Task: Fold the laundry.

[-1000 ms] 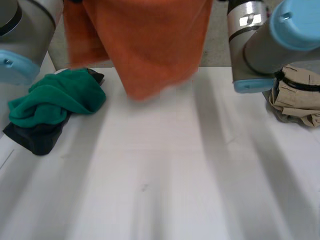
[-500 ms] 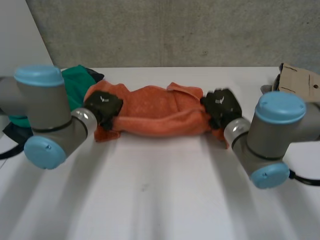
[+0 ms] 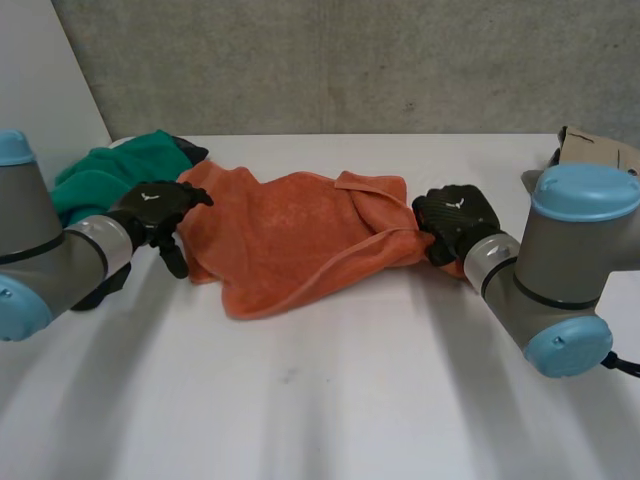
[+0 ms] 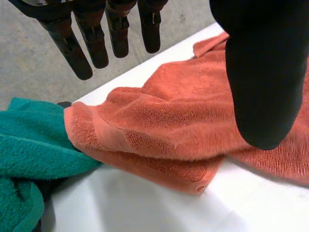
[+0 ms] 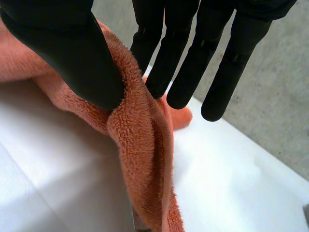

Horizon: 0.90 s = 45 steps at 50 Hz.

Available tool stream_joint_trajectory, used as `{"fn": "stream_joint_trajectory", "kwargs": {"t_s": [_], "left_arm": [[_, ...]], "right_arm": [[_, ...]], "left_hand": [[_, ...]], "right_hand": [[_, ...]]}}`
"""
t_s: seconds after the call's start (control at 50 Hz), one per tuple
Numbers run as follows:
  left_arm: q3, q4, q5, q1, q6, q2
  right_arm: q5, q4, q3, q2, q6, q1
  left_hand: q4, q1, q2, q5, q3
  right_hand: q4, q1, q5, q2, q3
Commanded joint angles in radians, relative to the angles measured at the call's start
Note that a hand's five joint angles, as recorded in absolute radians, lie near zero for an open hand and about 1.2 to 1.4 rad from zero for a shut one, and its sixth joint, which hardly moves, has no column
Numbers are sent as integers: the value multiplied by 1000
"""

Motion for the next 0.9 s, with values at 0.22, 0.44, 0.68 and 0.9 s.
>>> {"fn": "stream_joint_trajectory", "kwargs": {"t_s": [0.22,0.44,0.68,0.9], "left_arm": [[45,29,-94,-152,-8,-131],[122,29,-126,-164,42,-209],[278,-21,-143,-167,128,-315],[197,-153,-141,-158,155,10]], "right_arm": [[28,178,-108,-20,0,68],[34,193,-103,-41,81,53],[36,181,-77,-37,54,30],[32,181,-46,-147,-55,-13]], "left_hand": [[13,-7,2,19,1],[192,172,181,198,180],[1136,1116,1126,1142,1125],[1137,1117,1126,1143,1125]], "right_hand": [[199,257,248,211,206],[199,257,248,211,206],[199,257,248,211,206],[199,257,248,211,206]]}}
